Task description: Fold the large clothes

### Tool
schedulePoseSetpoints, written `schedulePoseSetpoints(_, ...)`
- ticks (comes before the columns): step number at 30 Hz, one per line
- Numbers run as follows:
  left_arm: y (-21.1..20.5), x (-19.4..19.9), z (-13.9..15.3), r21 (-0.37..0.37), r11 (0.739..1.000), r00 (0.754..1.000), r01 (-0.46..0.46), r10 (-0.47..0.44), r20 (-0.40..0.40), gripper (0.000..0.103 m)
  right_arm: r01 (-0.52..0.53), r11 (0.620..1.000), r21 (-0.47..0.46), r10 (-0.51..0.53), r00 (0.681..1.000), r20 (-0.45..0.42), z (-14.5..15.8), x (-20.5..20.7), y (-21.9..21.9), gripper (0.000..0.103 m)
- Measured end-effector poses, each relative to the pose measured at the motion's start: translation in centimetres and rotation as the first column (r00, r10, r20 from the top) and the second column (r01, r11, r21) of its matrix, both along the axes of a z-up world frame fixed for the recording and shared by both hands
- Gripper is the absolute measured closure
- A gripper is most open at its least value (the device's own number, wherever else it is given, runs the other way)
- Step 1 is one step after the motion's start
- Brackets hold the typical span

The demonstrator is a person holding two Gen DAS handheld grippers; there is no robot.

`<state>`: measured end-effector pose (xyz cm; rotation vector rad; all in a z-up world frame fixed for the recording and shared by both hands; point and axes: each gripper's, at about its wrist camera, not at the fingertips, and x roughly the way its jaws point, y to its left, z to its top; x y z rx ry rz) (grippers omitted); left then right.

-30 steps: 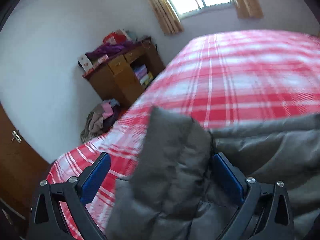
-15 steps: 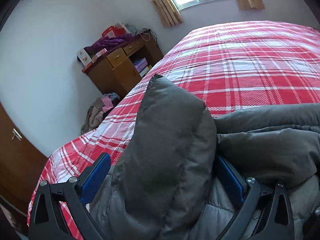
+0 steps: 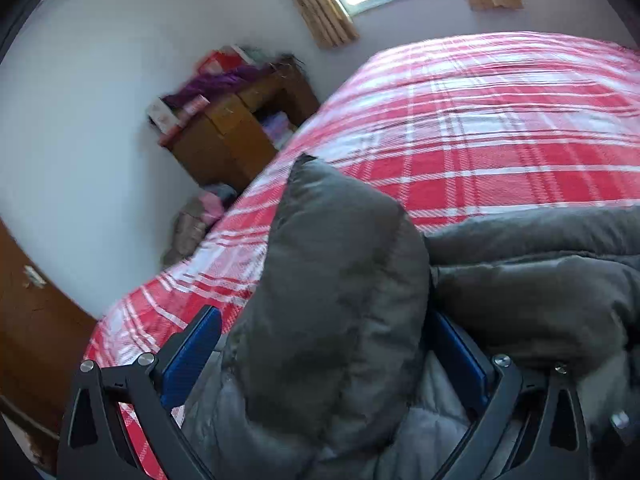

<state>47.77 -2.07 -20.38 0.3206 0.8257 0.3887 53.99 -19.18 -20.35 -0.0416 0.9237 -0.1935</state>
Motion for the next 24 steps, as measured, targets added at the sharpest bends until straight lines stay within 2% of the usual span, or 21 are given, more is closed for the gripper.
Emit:
schedulePoseSetpoints(1, 1.0, -1.0, 1.3, -0.070, 0.998, 1.000, 0.000, 0.000, -0.004, 0.001, -0.001, 1.000, 0.001, 0.001, 1.000, -0.006, 0.0, 0.1, 0.0, 0.003)
schedulePoseSetpoints(2, 1.5, -1.9, 2.2, -0.097, 0.995, 1.000, -0.001, 0.001, 0.004, 0.001, -0.003, 1.000, 0.003, 0.003, 1.000, -0.011, 0.2, 0.1, 0.0, 0.003)
schedulePoseSetpoints(5, 2.5, -6.6, 5.0, -0.120, 0.991, 0.994, 0.061, -0.049, 0.098, 0.001, -0.042, 0.999, 0.035, 0.042, 0.999, 0.002, 2.1, -1.7, -0.2, 0.005)
schedulePoseSetpoints(7, 2.9, -8.9, 4.5, -0.116, 0.991, 0.991, 0.070, -0.056, 0.124, 0.001, -0.070, 0.998, 0.008, 0.069, 0.995, 0.070, 4.0, -4.8, 0.3, 0.005)
schedulePoseSetpoints(9, 2.9, -9.0, 2.6, -0.098, 0.993, 0.995, 0.061, -0.052, 0.087, 0.001, -0.084, 0.996, -0.026, 0.086, 0.988, 0.125, 5.1, -8.3, 1.0, 0.001)
schedulePoseSetpoints(11, 2.9, -8.6, 0.0, -0.086, 0.996, 0.999, 0.035, -0.031, 0.044, 0.001, -0.081, 0.992, -0.100, 0.090, 0.992, 0.086, 3.8, -9.8, 2.1, 0.001)
schedulePoseSetpoints(13, 3.3, -8.9, 0.1, -0.106, 0.994, 0.997, 0.027, -0.019, 0.071, 0.001, -0.091, 0.990, -0.104, 0.097, 0.993, 0.060, 1.6, -10.1, 2.6, 0.001)
schedulePoseSetpoints(17, 2.9, -8.8, -0.1, -0.088, 0.996, 0.998, 0.021, -0.015, 0.067, 0.001, -0.093, 0.989, -0.117, 0.100, 0.994, 0.054, 0.5, -9.5, 2.8, 0.001)
schedulePoseSetpoints(20, 3.5, -9.5, 1.0, -0.098, 0.995, 0.998, 0.015, -0.009, 0.061, 0.001, -0.098, 0.990, -0.101, 0.101, 0.994, 0.027, 0.2, -9.0, 2.7, 0.000)
schedulePoseSetpoints(21, 4.2, -10.6, 2.1, -0.128, 0.992, 0.998, 0.011, -0.002, 0.069, 0.001, -0.099, 0.990, -0.100, 0.102, 0.994, 0.024, 0.3, -9.0, 2.7, 0.000)
schedulePoseSetpoints(24, 6.5, -14.8, 4.5, -0.158, 0.988, 0.991, 0.004, 0.018, 0.136, 0.001, -0.122, 0.988, -0.100, 0.126, 0.991, 0.041, 2.0, -11.3, 2.8, 0.007)
